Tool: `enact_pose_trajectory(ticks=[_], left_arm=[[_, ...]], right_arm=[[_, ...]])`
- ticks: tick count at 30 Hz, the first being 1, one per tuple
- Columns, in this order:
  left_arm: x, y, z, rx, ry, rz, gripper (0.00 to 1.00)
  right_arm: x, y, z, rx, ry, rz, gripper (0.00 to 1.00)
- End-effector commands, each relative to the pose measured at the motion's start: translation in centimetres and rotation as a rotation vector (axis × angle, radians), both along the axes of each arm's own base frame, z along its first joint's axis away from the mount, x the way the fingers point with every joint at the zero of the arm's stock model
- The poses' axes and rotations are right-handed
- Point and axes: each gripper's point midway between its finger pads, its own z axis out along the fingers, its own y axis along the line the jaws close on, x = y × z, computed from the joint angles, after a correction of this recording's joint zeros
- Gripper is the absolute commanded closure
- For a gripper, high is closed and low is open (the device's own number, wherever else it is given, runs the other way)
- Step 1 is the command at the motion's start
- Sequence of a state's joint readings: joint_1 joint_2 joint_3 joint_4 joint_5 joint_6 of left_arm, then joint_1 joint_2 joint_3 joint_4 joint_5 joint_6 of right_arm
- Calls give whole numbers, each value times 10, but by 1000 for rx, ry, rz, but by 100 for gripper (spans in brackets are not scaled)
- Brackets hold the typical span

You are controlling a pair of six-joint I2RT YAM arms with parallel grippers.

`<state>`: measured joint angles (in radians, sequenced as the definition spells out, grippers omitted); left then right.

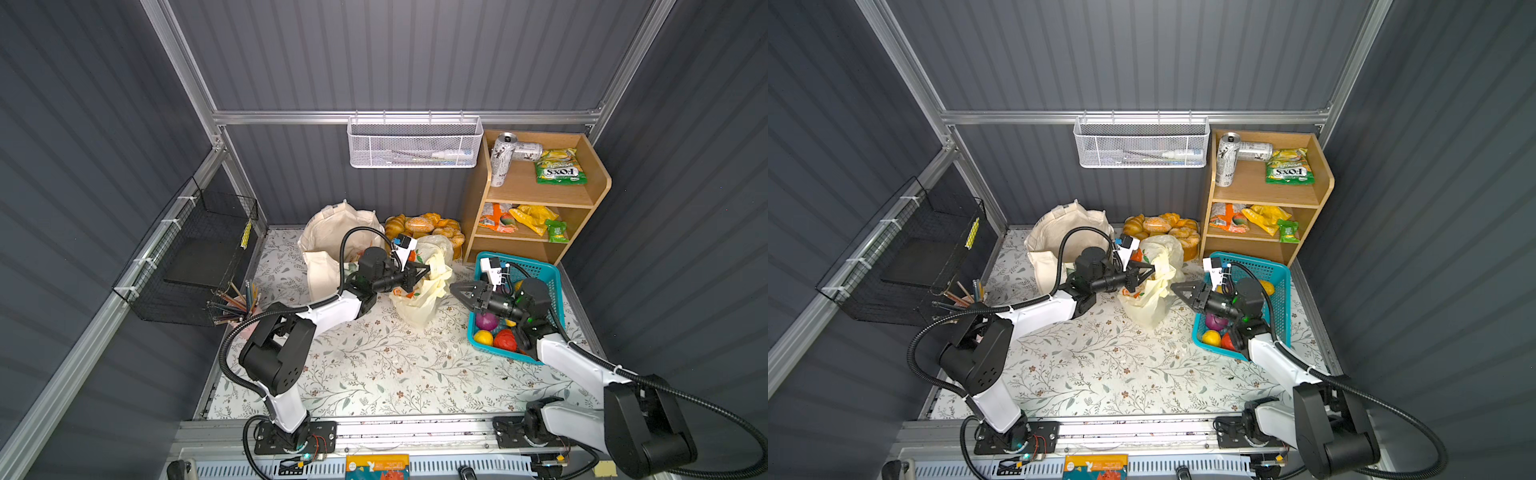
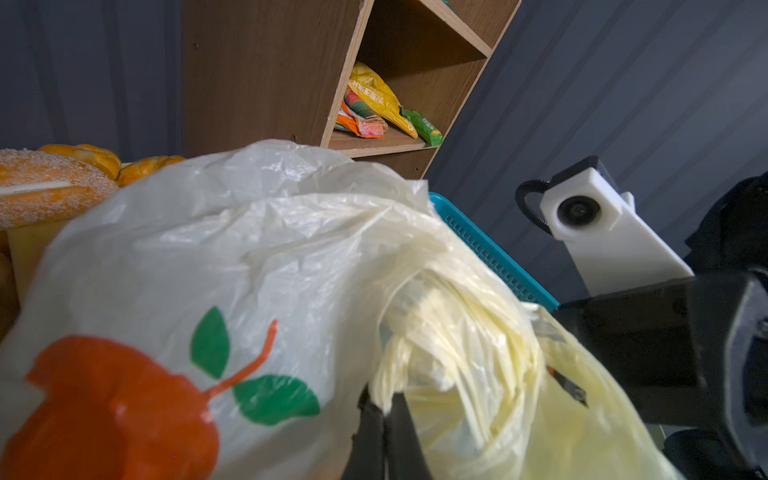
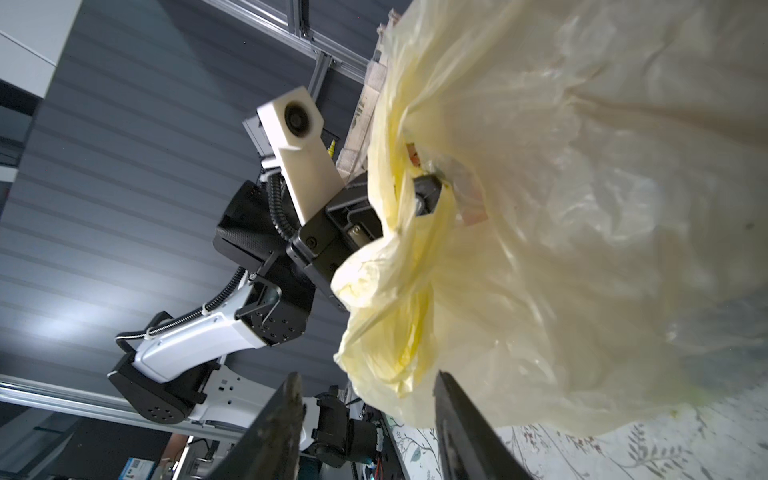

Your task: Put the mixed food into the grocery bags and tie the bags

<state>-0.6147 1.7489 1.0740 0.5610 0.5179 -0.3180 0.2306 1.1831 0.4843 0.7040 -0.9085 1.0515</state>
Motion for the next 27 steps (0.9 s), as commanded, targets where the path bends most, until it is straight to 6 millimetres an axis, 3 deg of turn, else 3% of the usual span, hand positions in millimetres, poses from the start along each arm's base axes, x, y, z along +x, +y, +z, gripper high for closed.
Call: enact_pose_trajectory(ticks=[1, 6, 21, 24, 27], left_arm=[[1, -2, 22, -15, -52, 0, 100], [1, -2, 23, -16, -55, 0, 100], [1, -3, 23, -14, -52, -8, 100], [0, -5, 24, -17, -51, -13, 100], [1, -4, 24, -21, -43, -9, 100]], right_arm=[[-3, 5, -12, -62, -5, -5, 51], [0, 9, -18, -67, 8, 1, 57], [13, 28, -4, -55, -21, 32, 61], [18, 31, -3, -52, -19, 32, 69], [23, 32, -3, -43, -8, 30, 91]])
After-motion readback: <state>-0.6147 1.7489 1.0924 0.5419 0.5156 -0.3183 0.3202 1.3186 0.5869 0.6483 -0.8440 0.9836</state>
